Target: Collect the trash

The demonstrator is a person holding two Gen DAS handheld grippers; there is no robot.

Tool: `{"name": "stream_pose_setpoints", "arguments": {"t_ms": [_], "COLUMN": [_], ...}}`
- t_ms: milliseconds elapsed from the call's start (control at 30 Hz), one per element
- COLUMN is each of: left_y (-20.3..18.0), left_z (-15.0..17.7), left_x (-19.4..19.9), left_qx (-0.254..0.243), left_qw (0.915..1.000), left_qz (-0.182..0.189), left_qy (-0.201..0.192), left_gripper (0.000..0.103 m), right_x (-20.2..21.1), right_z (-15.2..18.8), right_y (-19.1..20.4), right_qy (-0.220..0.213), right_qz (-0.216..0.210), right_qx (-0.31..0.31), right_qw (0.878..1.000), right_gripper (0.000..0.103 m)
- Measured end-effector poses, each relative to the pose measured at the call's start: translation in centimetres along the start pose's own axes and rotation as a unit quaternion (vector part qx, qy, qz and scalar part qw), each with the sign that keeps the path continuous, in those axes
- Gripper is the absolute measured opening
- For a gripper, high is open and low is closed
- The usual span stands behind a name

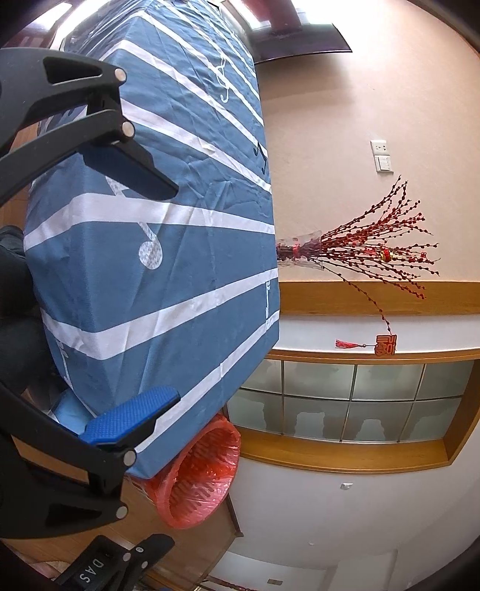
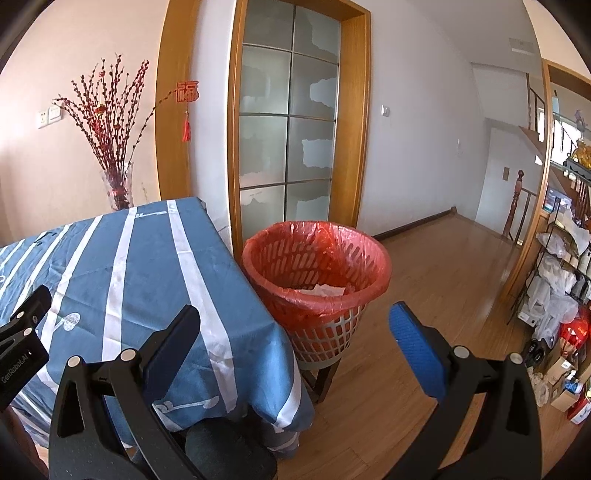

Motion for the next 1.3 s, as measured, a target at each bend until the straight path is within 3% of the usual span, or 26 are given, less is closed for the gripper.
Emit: {"name": "stream_pose_setpoints", "arguments": {"t_ms": [1300], "left_y": [0.22], "left_z": [0.48], "left_x": [0.22], "left_qx": [0.008], "left_qw": [0.9999], "left_qz": [-0.002], "left_qy": [0.008], "left_gripper": [0.099], "right_x": [0.21], "right_z": [0.55], "right_y": [0.09], "right_qy": [0.004], "right_qz": [-0.004], "right_qx": [0.0], "right_qw": [1.0], "right_gripper": [0.101]}}
Point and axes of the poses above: each gripper's, at about its wrist camera, not at the fingertips, and x roughly against the way its jaws point, y to its left, z to its underside, the point moved 9 cm from there along -x, roughly the way its jaws point, and after that the axes turned 11 degrees about -x, right-handed, at the moved point
